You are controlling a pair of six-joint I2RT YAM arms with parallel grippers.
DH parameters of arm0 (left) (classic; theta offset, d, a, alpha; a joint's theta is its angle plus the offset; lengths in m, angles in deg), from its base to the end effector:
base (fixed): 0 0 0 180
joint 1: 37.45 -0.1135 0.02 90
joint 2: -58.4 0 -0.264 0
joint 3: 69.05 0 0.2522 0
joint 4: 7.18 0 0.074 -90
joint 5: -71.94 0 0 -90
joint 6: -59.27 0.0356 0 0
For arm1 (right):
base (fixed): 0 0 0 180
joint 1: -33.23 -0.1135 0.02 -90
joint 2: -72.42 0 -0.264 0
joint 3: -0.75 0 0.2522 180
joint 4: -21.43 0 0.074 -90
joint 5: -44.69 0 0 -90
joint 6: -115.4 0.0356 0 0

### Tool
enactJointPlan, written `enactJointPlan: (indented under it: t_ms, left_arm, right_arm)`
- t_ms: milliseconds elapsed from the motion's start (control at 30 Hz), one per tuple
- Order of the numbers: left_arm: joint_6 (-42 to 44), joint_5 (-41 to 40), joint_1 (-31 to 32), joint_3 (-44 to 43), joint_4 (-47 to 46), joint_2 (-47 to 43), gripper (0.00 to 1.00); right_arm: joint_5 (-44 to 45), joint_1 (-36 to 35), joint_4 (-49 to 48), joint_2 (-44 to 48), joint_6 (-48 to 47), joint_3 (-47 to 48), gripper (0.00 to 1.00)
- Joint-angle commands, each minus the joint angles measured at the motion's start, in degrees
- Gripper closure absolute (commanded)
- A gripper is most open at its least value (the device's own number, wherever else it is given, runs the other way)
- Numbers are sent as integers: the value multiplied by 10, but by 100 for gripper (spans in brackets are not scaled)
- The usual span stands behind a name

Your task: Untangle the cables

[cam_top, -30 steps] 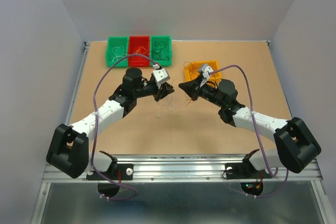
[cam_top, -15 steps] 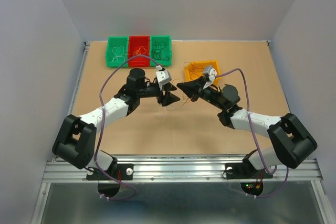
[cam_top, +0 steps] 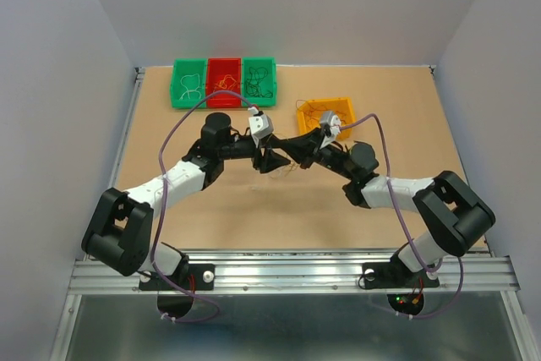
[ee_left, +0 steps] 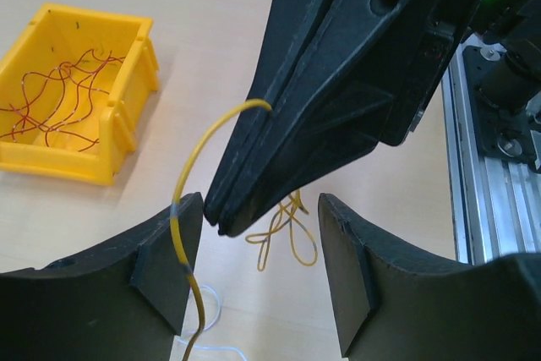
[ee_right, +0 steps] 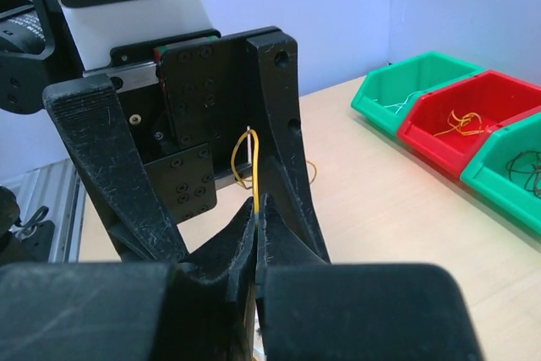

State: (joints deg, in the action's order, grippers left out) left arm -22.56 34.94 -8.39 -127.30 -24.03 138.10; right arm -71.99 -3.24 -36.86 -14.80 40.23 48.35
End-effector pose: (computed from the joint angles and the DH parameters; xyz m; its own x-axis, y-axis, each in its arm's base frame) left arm 0.2507 -0.1719 0.2734 0.0710 0.0584 -0.9958 0.9881 0.1324 0.0783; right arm 0.2331 0.1922 0.2502 0.0254 0.3031 -0.9526 -0.9100 0.4015 0.1035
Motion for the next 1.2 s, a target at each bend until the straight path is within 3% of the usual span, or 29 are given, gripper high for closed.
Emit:
enactJointPlan:
  t_ms: [0, 167, 267, 300, 367, 533, 700, 933, 967, 1000, 1033, 1067, 1167]
  left_arm:
    - [-10, 16, -2, -4, -30, -12, 37]
    - [-14, 11, -2, -9, -29, -2, 52]
    - [-13, 11, -2, -15, -25, 8, 70]
    - [-10, 11, -2, -17, -21, 12, 73]
    - [-9, 11, -2, -22, -14, 17, 71]
    - [-8, 18, -2, -30, -2, 26, 57]
    - [-5, 19, -2, -34, 1, 29, 59]
    - [5, 19, -2, -35, 10, 20, 90]
    - [6, 19, -2, -35, 12, 18, 100]
    - [7, 18, -3, -37, 14, 15, 100]
    - [7, 18, -4, -37, 16, 14, 100]
    - [5, 15, -8, -39, 17, 12, 100]
    - [-1, -12, -15, -49, 34, 12, 100]
  right_arm:
    - [7, -12, -70, -9, -2, 13, 99]
    - [13, -21, -79, -14, -2, 16, 99]
    - [15, -21, -82, -14, 1, 16, 99]
    - [17, -22, -83, -13, 0, 16, 99]
    - [27, -23, -82, -8, -1, 11, 100]
    - [42, -22, -84, -1, -5, 3, 99]
    - [58, -24, -94, 2, -5, -4, 99]
    - [81, -25, -107, 8, -8, -19, 99]
    - [83, -24, -107, 7, -9, -19, 99]
    - [84, -24, -107, 6, -9, -19, 98]
    - [87, -24, -107, 6, -9, -19, 95]
    - [90, -25, -107, 5, -9, -21, 81]
    - [109, -24, -107, 5, -10, -27, 56]
